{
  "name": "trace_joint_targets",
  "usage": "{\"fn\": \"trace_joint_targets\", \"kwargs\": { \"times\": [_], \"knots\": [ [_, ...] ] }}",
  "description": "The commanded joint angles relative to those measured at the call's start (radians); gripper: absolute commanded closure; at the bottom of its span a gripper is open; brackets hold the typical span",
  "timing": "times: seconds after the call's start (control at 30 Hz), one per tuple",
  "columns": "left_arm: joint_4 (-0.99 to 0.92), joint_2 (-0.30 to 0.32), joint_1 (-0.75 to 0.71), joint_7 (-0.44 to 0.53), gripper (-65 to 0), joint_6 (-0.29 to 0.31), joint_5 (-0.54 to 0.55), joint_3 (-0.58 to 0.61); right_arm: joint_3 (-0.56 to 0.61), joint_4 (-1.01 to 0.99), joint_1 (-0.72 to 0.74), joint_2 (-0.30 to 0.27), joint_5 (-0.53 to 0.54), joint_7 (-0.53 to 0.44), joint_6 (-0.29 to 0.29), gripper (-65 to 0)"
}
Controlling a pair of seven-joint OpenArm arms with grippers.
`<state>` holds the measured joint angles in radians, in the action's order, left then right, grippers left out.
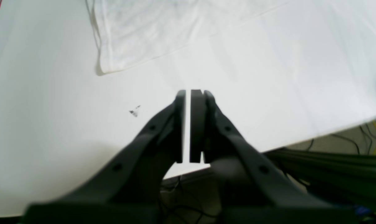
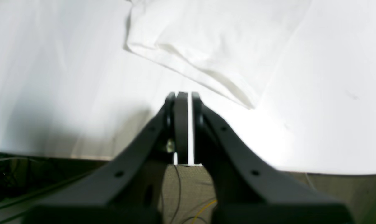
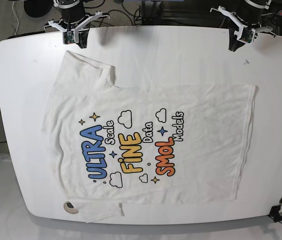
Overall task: Fold the T-shirt properly
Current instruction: 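Move both grippers in over the shirt's shoulder edge, then lower the right gripper onto the shirt shoulder beside the sleeve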
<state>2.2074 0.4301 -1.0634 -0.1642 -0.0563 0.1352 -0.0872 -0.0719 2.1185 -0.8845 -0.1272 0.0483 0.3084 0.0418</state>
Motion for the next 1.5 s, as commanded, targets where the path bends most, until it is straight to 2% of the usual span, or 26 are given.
{"fn": "trace_joint_targets", "kwargs": {
  "times": [0.0, 0.17, 0.37, 0.4, 0.47, 0.57, 0.63, 0.7, 0.73, 0.87, 1.03, 1.13, 1.27, 1.37, 1.4, 1.47],
  "knots": [
    [0.012, 0.001, -0.003, 0.021, -1.5, -0.010, 0.003, -0.004, -0.002, 0.013, 0.000, -0.004, 0.033, -0.027, 0.006, -2.4],
    [0.010, 0.002, 0.028, 0.004, -1.6, -0.004, 0.018, -0.004, -0.004, 0.012, 0.027, -0.005, 0.091, -0.028, 0.006, -2.6],
    [0.007, -0.007, 0.083, 0.011, -2.4, 0.014, 0.045, -0.011, -0.007, 0.018, 0.071, -0.006, 0.110, -0.011, 0.013, -2.9],
    [0.009, -0.006, 0.085, 0.005, -4.2, 0.009, 0.044, -0.010, -0.010, 0.008, 0.062, 0.004, 0.114, -0.019, 0.026, -3.0],
    [0.008, -0.003, 0.085, 0.017, -19.0, 0.004, 0.044, -0.007, -0.009, 0.006, 0.061, 0.023, 0.139, -0.014, 0.035, -10.2],
    [0.003, 0.006, 0.090, 0.008, -24.7, 0.002, 0.053, -0.009, -0.041, 0.003, 0.065, 0.050, 0.169, 0.002, 0.058, -12.5],
    [0.002, 0.009, 0.110, -0.007, -22.5, 0.003, 0.058, -0.011, -0.080, 0.002, 0.080, 0.064, 0.194, 0.028, 0.081, -10.0],
    [0.005, 0.012, 0.143, -0.037, -15.7, 0.001, 0.054, -0.015, -0.137, 0.009, 0.092, 0.072, 0.225, 0.055, 0.101, -8.2],
    [0.003, 0.010, 0.163, -0.045, -14.4, -0.002, 0.054, -0.017, -0.168, 0.009, 0.104, 0.072, 0.229, 0.070, 0.106, -7.7],
    [-0.003, -0.023, 0.223, -0.059, -10.2, -0.003, 0.056, -0.018, -0.304, 0.016, 0.133, 0.079, 0.224, 0.111, 0.099, -6.5],
    [-0.008, -0.108, 0.283, -0.074, -12.0, 0.026, 0.061, -0.018, -0.449, 0.017, 0.166, 0.087, 0.130, 0.146, 0.089, -5.9],
    [-0.006, -0.160, 0.304, -0.077, -12.6, 0.042, 0.058, -0.019, -0.480, 0.014, 0.171, 0.084, 0.076, 0.143, 0.083, -5.8],
    [0.000, -0.190, 0.312, -0.092, -12.4, 0.060, 0.060, -0.019, -0.476, 0.014, 0.169, 0.079, 0.022, 0.135, 0.068, -5.7],
    [0.008, -0.197, 0.315, -0.108, -12.3, 0.065, 0.061, -0.018, -0.474, 0.015, 0.176, 0.072, 0.017, 0.149, 0.061, -6.1],
    [-0.003, -0.195, 0.327, -0.098, -12.3, 0.060, 0.062, -0.020, -0.479, 0.011, 0.175, 0.075, 0.039, 0.141, 0.082, -7.8],
    [-0.002, -0.195, 0.339, -0.103, -12.8, 0.059, 0.058, -0.019, -0.478, 0.014, 0.171, 0.070, 0.087, 0.153, 0.086, -12.0]
  ]
}}
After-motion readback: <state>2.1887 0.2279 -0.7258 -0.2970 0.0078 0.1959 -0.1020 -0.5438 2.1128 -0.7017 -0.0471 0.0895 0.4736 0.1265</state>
